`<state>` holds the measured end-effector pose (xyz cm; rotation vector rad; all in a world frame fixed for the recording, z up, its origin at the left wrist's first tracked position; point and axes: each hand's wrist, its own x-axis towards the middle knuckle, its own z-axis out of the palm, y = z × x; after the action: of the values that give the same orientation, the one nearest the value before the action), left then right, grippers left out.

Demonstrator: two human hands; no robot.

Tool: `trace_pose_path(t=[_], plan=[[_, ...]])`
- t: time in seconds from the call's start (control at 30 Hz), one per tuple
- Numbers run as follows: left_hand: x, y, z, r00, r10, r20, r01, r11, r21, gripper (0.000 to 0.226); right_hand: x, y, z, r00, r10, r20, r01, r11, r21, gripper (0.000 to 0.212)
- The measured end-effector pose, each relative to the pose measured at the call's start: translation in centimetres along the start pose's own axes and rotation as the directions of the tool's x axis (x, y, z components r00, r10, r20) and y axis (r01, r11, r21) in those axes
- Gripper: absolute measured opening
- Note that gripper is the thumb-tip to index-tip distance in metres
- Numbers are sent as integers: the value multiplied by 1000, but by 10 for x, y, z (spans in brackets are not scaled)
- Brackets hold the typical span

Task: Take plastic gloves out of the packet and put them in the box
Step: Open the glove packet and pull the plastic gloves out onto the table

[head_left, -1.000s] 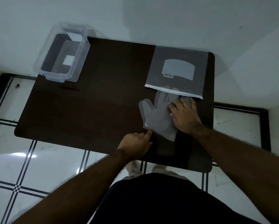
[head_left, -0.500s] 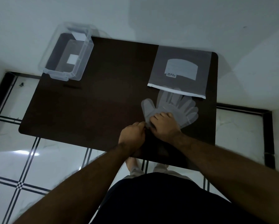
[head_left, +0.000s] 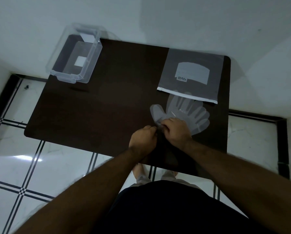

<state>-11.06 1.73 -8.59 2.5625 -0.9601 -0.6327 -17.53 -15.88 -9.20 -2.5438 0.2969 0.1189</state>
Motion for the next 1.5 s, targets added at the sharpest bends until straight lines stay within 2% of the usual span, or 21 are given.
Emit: trace_pose_path(t=[0.07,0.17,0.23,0.27,0.33,0.4,0.47,0.53,0.63,0.8,0.9,1.07,1.33,1.43,1.5], plan=[[5,2,2,990,-136,-42,125,970,-209,16,-1,0,-1,999,29,-28,-27,997,68,15],[17,6,1,929,-370,13,322,790,-522,23,-3,1,-2,995,83,-51,-76,988,137,12],[25,8,1,904,-421,75,373,692,-619,29,-4,1,-2,993,111,-49,-101,979,179,12],[28,10,1,901,-424,97,386,677,-627,31,-4,1,-3,992,119,-42,-108,974,199,13],[31,14,-1,905,-413,104,392,709,-587,31,-5,1,-4,991,131,-26,-122,966,228,13],[32,18,-4,927,-373,38,346,810,-473,22,-5,2,-6,990,142,-5,-136,959,249,12],[31,22,-6,964,-263,-32,238,914,-329,7,-5,2,-7,987,159,6,-154,949,277,10],[30,26,-6,994,-94,-49,84,982,-171,11,-5,2,-10,982,190,0,-181,932,314,9],[33,31,-4,992,122,-21,-122,992,-24,21,-6,3,-16,969,242,-40,-207,895,394,8],[49,44,-3,947,313,76,-318,945,76,17,-6,13,-23,901,409,-148,-314,846,431,11],[63,57,-5,929,347,127,-362,923,129,20,-2,21,-31,850,496,-179,-373,806,460,13],[83,73,-1,918,336,211,-379,899,221,27,7,30,-47,821,564,-90,-427,711,559,12],[69,73,7,918,288,273,-364,884,294,35,16,29,-81,781,612,-129,-395,642,657,16],[58,72,11,925,274,265,-352,882,315,33,21,26,-92,805,588,-82,-372,607,702,18],[54,72,10,935,274,227,-334,896,292,30,21,23,-99,839,539,-72,-339,622,706,20]])
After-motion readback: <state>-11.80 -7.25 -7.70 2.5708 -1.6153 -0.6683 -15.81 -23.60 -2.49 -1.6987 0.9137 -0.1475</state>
